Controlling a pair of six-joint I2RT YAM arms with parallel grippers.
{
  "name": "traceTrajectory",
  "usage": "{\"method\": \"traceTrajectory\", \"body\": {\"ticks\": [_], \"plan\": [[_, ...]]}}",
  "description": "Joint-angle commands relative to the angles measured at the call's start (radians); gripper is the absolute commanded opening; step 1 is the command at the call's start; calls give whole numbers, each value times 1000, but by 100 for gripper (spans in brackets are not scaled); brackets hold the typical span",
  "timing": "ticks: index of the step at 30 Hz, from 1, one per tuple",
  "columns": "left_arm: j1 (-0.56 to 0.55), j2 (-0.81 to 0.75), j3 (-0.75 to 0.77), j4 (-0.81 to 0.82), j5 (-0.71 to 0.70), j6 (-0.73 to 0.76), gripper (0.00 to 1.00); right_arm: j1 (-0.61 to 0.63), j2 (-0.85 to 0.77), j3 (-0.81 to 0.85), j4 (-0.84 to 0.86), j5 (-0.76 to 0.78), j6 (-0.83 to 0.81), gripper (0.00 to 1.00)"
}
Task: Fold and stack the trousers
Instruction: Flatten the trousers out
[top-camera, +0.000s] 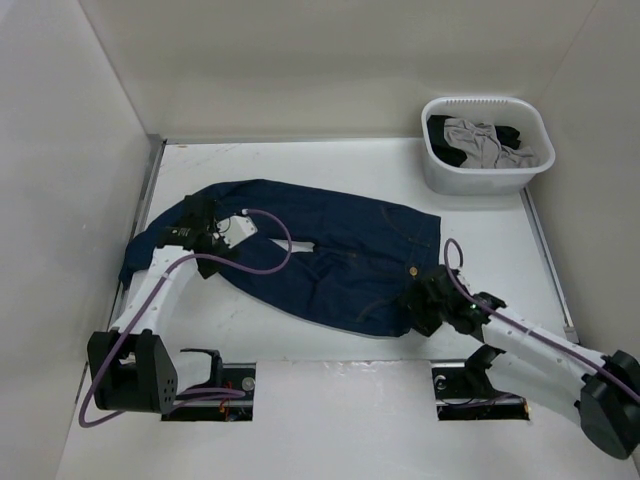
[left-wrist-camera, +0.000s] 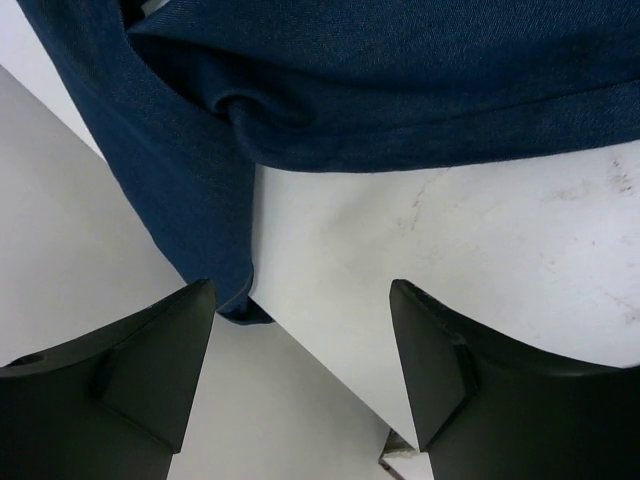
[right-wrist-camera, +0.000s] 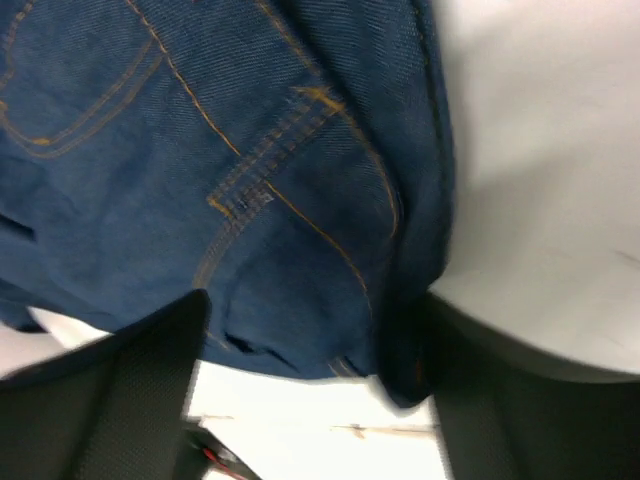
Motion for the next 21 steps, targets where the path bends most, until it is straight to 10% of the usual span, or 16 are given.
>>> {"method": "traceTrajectory", "body": {"ticks": [1, 3, 5, 15, 21], "plan": [[-10, -29, 4, 11, 3, -64, 69, -1, 76, -36, 155, -76, 46, 67], [-17, -34, 3, 14, 2, -65, 69, -5, 55, -13, 153, -88, 19, 20], [-37, -38, 1, 9, 2, -61, 69, -63, -34, 62, 104, -67, -29, 0], [-192, 46, 30, 32, 56, -65, 70, -588, -23, 971, -393, -72, -753, 0], [-180, 103, -34, 98, 12, -46, 70, -844, -25, 1018, -437, -236, -867, 0]]}}
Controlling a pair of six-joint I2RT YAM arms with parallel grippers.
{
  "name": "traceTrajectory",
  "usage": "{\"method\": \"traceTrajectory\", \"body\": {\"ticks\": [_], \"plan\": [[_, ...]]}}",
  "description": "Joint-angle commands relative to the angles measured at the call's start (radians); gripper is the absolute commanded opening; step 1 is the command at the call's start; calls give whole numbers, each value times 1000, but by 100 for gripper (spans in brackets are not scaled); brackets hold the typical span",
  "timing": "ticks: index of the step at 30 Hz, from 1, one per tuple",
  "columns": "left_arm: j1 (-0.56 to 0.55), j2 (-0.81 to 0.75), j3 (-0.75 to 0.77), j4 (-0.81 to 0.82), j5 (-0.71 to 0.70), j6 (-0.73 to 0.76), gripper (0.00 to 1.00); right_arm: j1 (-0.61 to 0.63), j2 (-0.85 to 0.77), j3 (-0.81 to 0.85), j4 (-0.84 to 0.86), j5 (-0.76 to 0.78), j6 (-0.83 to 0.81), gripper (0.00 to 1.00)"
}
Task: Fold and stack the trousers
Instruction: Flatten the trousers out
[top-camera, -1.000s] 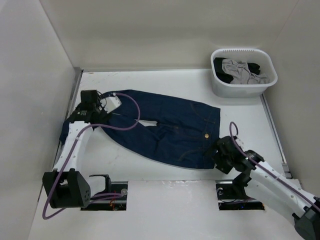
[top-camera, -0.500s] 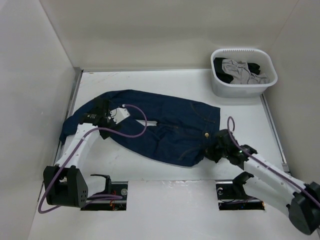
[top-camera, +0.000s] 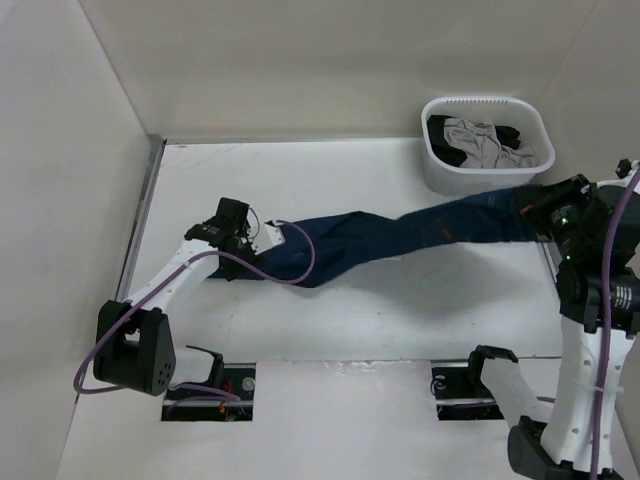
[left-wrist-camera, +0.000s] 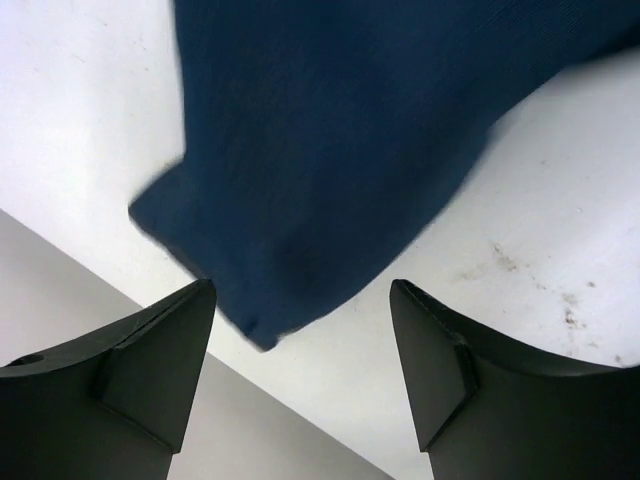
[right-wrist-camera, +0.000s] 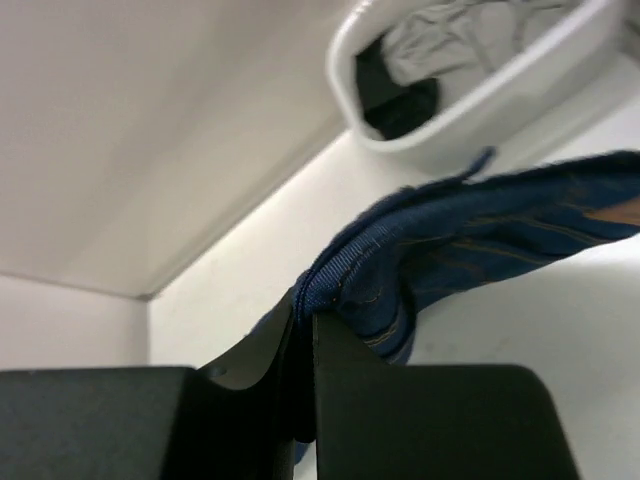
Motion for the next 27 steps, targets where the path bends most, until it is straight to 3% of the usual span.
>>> {"method": "traceTrajectory", "body": {"ticks": [1, 9, 18, 20, 23, 27], "plan": [[43, 3, -37, 50, -7, 17, 70, -91, 7, -70, -116, -131, -139, 0], [68, -9, -174, 64, 74, 100, 69, -125, -59, -272, -28, -182, -95, 1], [-12, 7, -217, 340, 90, 14, 64, -128, -80, -328, -11, -179, -81, 1], [-27, 38, -232, 384, 91, 18, 55, -129, -84, -337, -4, -181, -75, 1], [-50, 92, -231, 401, 91, 4, 19, -139, -88, -348, 9, -191, -61, 1], [-61, 81, -191, 354, 79, -38, 0, -142, -99, -355, 10, -193, -56, 1]]}}
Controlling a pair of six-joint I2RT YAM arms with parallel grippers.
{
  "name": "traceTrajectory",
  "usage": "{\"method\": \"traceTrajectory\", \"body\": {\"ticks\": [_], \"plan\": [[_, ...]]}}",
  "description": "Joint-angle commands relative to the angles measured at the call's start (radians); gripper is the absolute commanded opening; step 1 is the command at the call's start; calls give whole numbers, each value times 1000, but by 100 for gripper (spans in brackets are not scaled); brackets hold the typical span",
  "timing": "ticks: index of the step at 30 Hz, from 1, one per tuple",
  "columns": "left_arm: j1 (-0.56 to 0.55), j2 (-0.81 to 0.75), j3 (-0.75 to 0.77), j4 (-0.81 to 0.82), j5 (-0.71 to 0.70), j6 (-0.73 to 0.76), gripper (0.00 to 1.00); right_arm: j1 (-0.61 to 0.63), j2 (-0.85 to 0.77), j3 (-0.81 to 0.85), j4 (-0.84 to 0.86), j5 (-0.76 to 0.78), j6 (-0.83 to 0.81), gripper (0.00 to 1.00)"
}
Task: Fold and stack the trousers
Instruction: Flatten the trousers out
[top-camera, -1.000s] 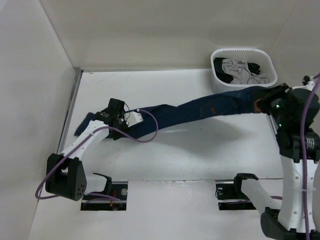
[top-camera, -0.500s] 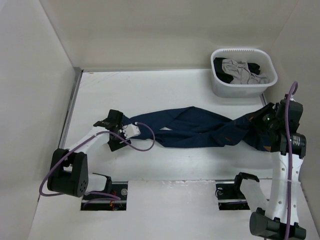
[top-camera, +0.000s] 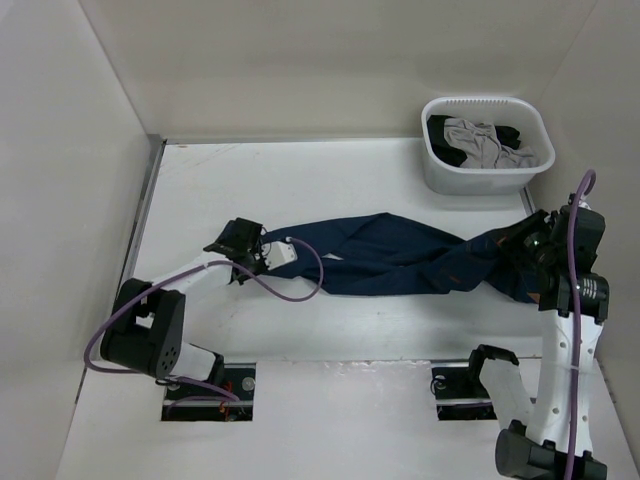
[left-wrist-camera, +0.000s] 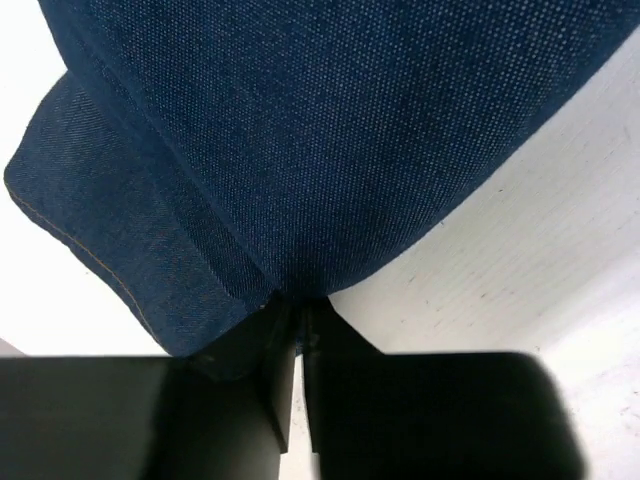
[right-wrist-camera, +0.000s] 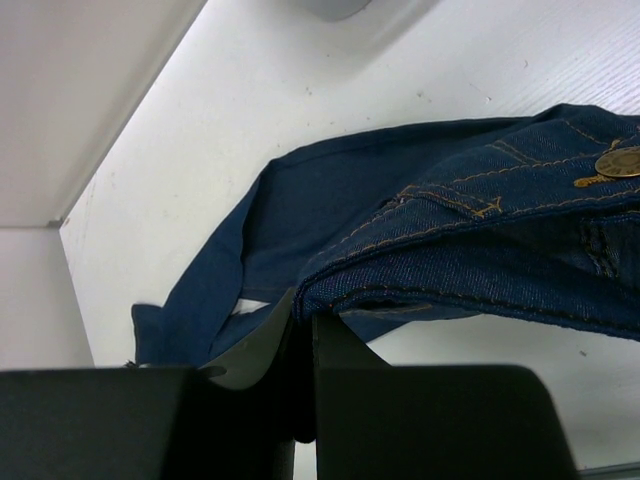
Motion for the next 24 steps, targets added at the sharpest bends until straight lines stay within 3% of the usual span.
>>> {"method": "traceTrajectory", "body": {"ticks": [1, 6, 11, 14, 18, 21, 24], "plan": [[1, -32, 39, -12, 22, -49, 0, -12, -23, -6, 62, -18, 9, 1], [102, -139, 238, -285, 101, -86, 0, -23, -25, -19, 61, -19, 1, 1], [283, -98, 643, -840, 530, -36, 0, -23, -31, -60, 62, -7, -7, 1], [354, 50, 819, -1064, 756, 11, 1, -22, -36, -97, 78, -6, -4, 1], [427, 334, 1035, -1183, 879, 5, 3, -20, -45, -129, 81, 2, -11, 1], [499, 616, 1333, -1270, 1006, -121, 4, -15, -56, -154, 81, 8, -16, 1], [573, 924, 1713, -1332, 1154, -369, 8, -15, -74, -189, 81, 10, -16, 1]]}}
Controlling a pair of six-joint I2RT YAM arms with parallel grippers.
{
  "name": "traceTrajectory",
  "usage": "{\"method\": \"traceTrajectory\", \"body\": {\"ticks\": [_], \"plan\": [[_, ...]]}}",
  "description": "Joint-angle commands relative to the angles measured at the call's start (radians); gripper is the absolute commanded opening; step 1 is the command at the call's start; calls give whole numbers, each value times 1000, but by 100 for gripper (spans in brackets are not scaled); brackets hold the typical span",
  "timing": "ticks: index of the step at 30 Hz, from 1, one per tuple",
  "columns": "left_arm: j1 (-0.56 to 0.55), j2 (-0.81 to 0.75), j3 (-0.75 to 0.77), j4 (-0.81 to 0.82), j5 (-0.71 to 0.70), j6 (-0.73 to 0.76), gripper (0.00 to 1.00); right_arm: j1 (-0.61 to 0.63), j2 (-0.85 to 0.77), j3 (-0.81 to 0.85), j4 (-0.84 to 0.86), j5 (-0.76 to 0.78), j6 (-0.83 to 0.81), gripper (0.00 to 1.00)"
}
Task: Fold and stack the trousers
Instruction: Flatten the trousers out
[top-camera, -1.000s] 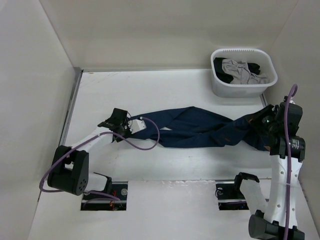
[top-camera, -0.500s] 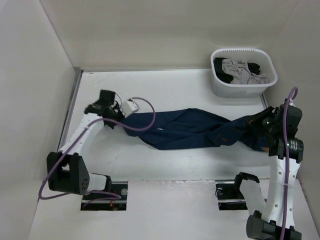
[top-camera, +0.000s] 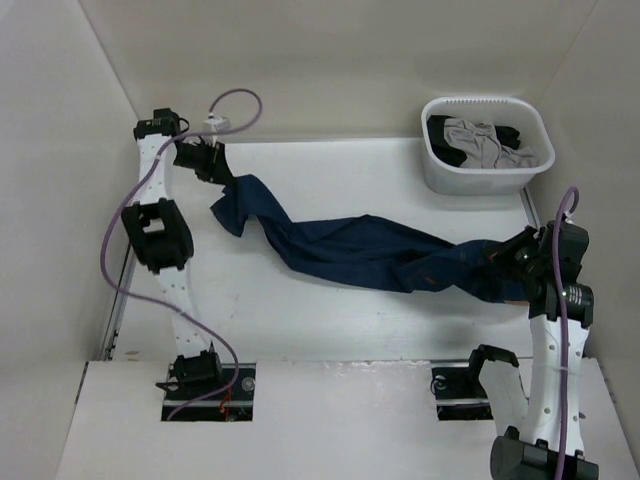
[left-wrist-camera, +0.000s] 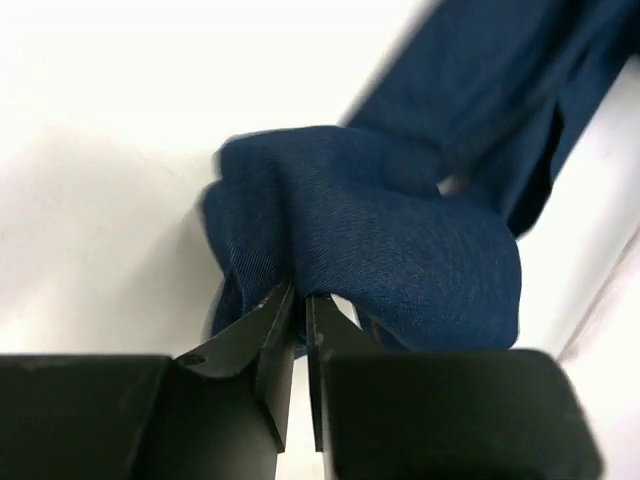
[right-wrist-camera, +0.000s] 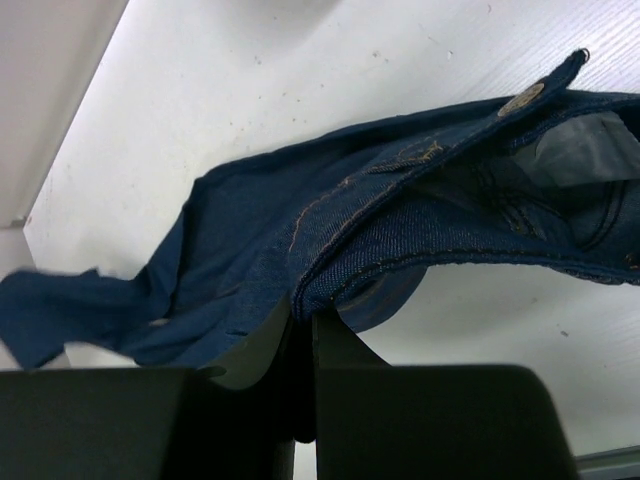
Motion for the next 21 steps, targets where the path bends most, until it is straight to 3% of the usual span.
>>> {"method": "traceTrajectory", "body": {"ticks": [1, 2, 4, 7, 11, 16, 21], "plan": [[100, 261, 352, -331, 261, -349, 8, 5, -28, -32, 45, 8, -15, 1], [120, 326, 424, -285, 272, -496, 11, 5, -36, -44, 44, 8, -13, 1], [133, 290, 312, -74, 191, -656, 20, 5, -47, -63, 36, 1, -9, 1], [136, 129, 93, 130, -27, -697, 39, 7, -60, -74, 24, -4, -9, 1], [142, -69, -108, 341, -321, -669, 44, 7, -64, -74, 15, -6, -10, 1], [64, -345, -433, 603, -683, -396, 51, 14, -45, -54, 15, -7, -9, 1], [-109, -609, -844, 712, -818, -9, 57, 14, -48, -51, 16, -7, -1, 1]]}}
